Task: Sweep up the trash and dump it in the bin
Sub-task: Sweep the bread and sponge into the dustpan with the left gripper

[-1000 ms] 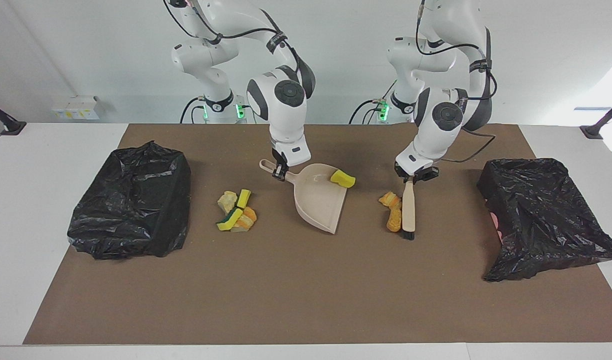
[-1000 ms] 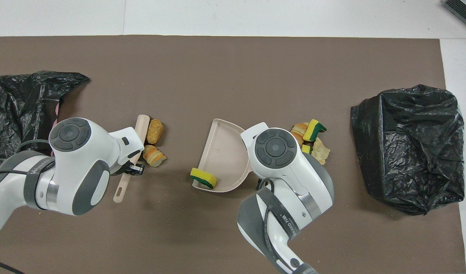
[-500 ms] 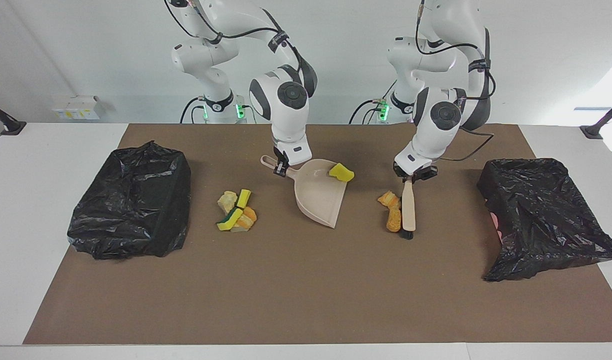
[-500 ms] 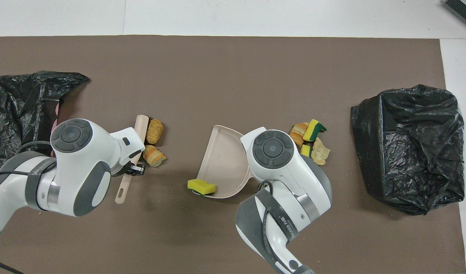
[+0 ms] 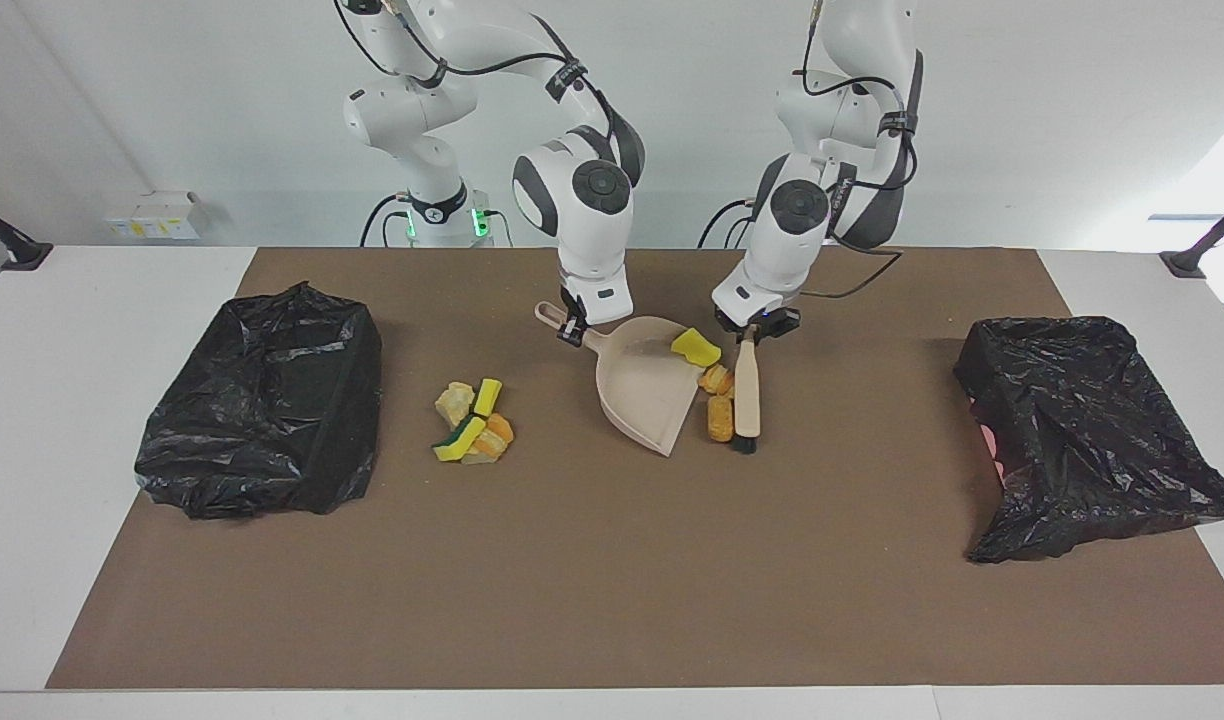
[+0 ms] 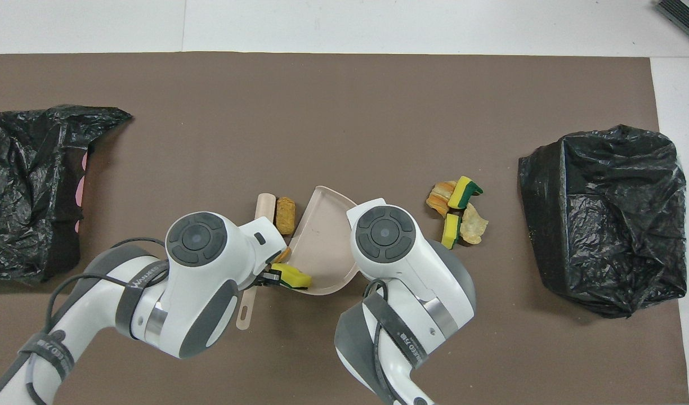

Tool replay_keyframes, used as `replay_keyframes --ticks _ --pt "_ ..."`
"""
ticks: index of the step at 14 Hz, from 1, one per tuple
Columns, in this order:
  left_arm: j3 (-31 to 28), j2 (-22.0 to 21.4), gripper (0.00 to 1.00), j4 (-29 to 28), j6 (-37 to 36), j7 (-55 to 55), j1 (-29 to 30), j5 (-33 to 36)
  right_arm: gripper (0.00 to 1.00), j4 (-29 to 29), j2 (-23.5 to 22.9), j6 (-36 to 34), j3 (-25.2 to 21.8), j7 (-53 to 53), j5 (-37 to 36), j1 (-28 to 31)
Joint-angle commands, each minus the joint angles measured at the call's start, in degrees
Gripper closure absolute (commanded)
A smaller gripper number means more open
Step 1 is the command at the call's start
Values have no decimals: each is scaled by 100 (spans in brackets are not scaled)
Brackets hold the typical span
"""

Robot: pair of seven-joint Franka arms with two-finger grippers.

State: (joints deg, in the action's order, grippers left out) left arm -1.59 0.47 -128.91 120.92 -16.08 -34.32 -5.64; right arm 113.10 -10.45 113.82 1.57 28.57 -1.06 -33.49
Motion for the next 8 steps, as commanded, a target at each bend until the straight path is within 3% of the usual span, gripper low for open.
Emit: replay_keyframes --ticks 1,4,8 --pt "-87 -257 100 -205 99 -175 -661 -437 100 37 -19 123 10 9 238 0" --pt "-87 -293 100 -91 46 -756 -1137 -473 100 37 -19 115 10 9 238 0" --pt "-148 -196 100 182 -86 -792 -980 -456 100 37 -19 114 10 9 238 0"
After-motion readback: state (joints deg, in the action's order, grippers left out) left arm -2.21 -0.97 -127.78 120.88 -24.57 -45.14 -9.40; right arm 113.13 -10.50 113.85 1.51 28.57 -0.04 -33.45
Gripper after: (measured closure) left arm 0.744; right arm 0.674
